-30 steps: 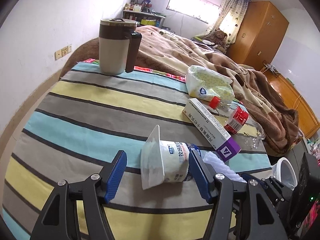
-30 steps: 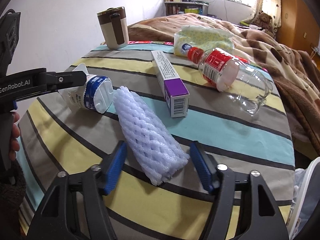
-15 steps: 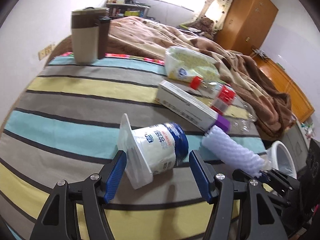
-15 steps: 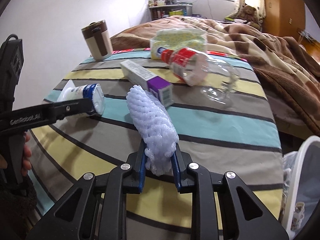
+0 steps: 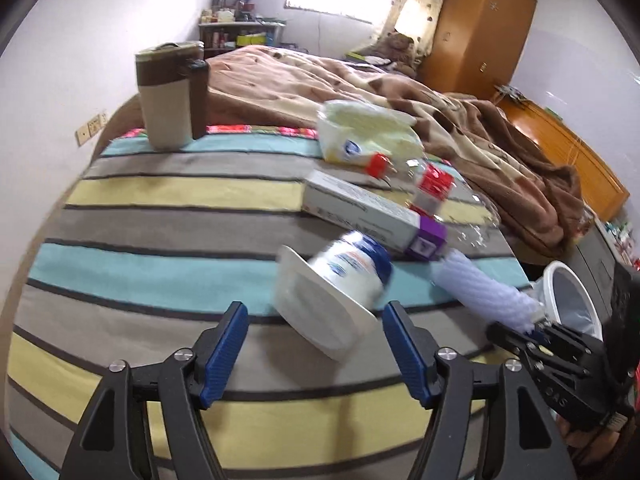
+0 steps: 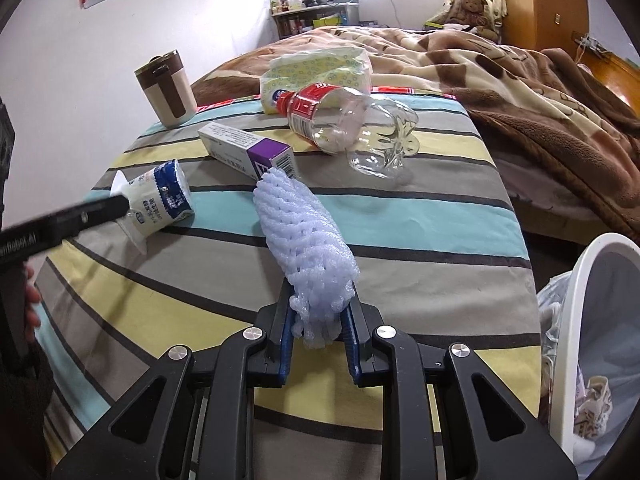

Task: Collect trash
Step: 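Grasp the white yogurt cup with the left tool while the right tool grasps another blue foam net, then carry the yogurt cup and foam net over the white bin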

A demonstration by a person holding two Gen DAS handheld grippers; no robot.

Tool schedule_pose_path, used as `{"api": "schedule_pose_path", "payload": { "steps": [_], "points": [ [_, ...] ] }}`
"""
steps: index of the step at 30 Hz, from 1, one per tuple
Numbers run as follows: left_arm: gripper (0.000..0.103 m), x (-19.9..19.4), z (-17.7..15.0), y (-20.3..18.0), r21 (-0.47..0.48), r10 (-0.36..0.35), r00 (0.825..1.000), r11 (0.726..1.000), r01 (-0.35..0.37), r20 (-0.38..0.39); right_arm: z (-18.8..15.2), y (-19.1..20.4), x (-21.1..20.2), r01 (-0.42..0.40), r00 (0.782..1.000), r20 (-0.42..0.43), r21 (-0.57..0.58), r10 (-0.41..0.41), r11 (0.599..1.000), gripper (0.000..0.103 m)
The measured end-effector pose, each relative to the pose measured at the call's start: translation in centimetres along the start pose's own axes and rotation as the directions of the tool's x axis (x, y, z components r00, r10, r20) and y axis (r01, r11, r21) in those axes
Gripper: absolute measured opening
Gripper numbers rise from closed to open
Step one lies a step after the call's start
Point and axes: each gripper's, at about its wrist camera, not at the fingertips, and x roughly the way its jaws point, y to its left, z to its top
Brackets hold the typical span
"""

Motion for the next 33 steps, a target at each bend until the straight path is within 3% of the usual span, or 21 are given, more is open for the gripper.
{"api": "schedule_pose_path", "payload": {
  "steps": [3,11,17,20,33],
  "points": [
    [0.079,1.2,0.8,0.3,0.063,-0.023,1.000,0.998,0.024,-0.021,0.0,0.0,0.2,0.001,1.000,-0.004,0.001,-0.001,1.000,0.022],
    [0.079,3.6,1.0,-1.2,0.159,-0.052,0.997,0.986,0.059,-0.051,-0.2,-0.2,0.2,0.000,1.000,-0.007,0.006,0.000,1.000,0.022],
    [0.079,4.1,0.7,-1.3,0.150,-0.073,0.995,0.985,0.083,-0.066,-0.3,-0.3,0.1,-0.004,1.000,-0.005,0.008,0.004,1.000,0.022],
    [0.072,3.8,0.6,-1.3,0.145,-0.085,0.995,0.985,0.092,-0.058,-0.3,-0.3,0.0,-0.007,1.000,0.001,0.012,0.007,1.000,0.022],
    [0.071,1.9,-0.4,-2.2,0.115,-0.097,0.995,0.988,0.101,-0.035,-1.0,-0.5,-2.1,-0.045,0.997,0.065,0.018,0.044,0.999,0.015]
  ]
}}
